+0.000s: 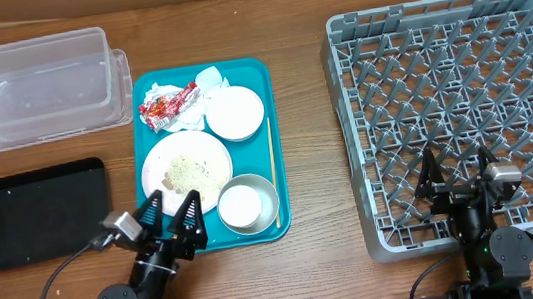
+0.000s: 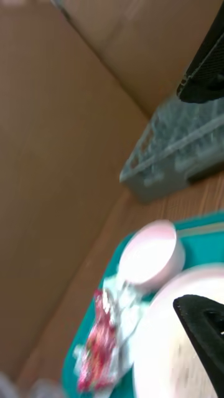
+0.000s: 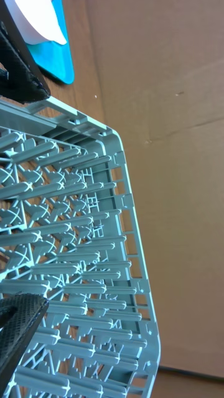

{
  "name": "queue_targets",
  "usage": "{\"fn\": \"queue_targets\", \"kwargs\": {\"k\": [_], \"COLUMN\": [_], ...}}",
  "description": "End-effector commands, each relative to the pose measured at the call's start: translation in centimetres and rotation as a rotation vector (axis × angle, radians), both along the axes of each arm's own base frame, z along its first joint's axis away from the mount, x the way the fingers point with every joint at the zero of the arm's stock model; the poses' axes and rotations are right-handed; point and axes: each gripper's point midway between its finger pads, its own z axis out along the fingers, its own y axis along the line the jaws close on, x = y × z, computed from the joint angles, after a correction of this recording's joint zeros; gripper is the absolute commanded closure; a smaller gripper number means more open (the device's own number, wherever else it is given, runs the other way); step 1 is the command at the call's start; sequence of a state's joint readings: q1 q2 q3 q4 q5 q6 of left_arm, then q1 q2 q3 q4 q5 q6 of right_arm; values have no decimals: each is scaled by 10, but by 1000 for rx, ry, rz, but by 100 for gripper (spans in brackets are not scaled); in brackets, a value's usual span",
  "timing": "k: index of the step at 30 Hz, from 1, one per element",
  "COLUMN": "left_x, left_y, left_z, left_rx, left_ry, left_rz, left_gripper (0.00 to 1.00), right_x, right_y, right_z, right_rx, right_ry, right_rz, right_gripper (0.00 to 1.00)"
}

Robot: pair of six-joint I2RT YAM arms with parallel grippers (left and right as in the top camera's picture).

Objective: Sort waste into correct bins and load items into the dishwasher
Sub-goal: 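Lower the left gripper onto the brown food scrap beside the plate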

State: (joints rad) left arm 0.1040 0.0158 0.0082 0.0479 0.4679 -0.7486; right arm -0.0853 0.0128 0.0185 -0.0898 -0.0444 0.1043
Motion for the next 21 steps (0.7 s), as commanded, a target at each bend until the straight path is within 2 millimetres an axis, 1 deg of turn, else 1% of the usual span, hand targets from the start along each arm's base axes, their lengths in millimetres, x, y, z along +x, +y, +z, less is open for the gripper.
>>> {"fn": "queue_targets", "kwargs": {"k": [1, 3, 4, 12, 15, 18, 21], "left_x": [-16, -21, -22, -23, -26, -29, -27], "left_y": [-28, -34, -35, -37, -38, -32, -20], "left_z": [21, 31, 33, 25, 25, 28, 37], "left_rx": [-192, -156, -148, -76, 13, 120, 226], "left_ry": [1, -55, -65, -43, -9, 37, 92], "left_rz": [-195, -237, -241, -244, -241, -198, -129], "left_gripper": [0, 0, 0, 0, 0, 0, 0], "right_x": [0, 0, 0, 0, 0, 0, 0], "right_y": [-1, -1, -1, -1, -1, -1, -1], "right_z": [-1, -1, -1, -1, -1, -1, -1], "right_rx": [-1, -1, -1, -1, -1, -1, -1], "right_ry": [-8, -8, -8, -8, -8, -8, -8], "right_rz": [-3, -3, -3, -3, -3, -3, -3], "right_gripper": [0, 0, 0, 0, 0, 0, 0]}}
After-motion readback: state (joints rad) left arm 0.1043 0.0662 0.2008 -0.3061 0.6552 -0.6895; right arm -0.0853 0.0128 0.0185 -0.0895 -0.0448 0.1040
